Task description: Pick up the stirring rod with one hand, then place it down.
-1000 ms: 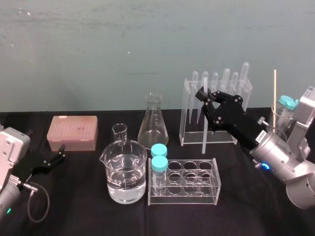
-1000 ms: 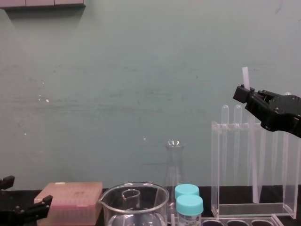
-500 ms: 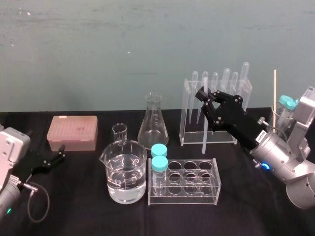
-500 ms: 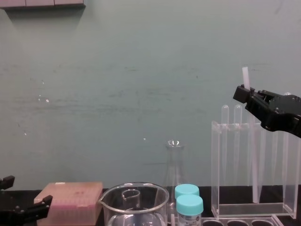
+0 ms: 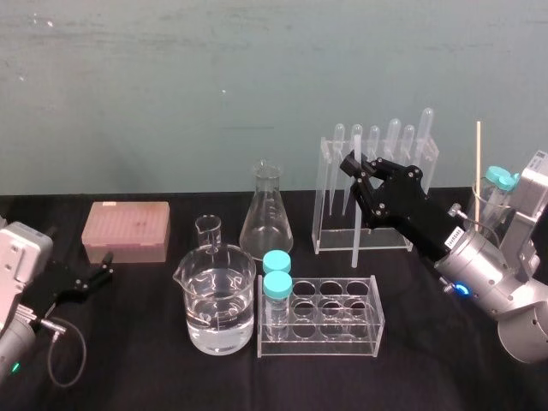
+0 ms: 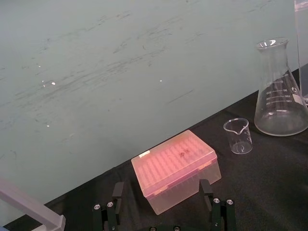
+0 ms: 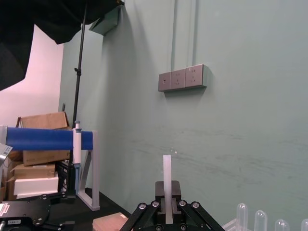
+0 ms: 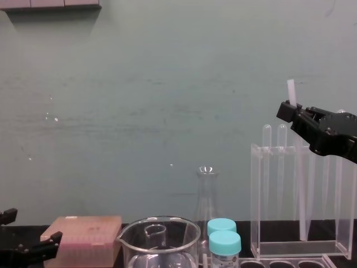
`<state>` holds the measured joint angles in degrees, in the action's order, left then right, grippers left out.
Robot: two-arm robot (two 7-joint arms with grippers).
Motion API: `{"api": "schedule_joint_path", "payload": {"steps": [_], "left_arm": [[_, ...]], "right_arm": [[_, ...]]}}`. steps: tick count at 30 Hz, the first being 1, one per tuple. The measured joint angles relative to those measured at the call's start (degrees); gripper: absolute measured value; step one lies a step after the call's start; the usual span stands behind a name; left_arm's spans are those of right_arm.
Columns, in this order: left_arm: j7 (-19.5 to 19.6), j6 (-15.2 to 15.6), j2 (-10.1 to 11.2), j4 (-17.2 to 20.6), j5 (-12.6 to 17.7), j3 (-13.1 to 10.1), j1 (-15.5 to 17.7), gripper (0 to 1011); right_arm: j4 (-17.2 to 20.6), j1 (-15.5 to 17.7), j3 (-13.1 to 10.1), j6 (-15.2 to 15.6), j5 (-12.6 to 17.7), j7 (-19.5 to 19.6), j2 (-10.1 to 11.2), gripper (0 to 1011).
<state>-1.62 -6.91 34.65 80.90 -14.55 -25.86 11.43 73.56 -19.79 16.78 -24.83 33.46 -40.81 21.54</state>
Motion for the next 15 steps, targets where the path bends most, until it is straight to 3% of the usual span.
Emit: {"api": "schedule_joint_path", "payload": {"steps": [15], "left_arm": [[0.0, 0.0, 0.0, 0.0, 0.0, 0.0, 0.0, 1000]], "right_arm": [[2.0, 1.1, 0.5, 2.6, 0.4, -1.3, 1.7, 66]]}}
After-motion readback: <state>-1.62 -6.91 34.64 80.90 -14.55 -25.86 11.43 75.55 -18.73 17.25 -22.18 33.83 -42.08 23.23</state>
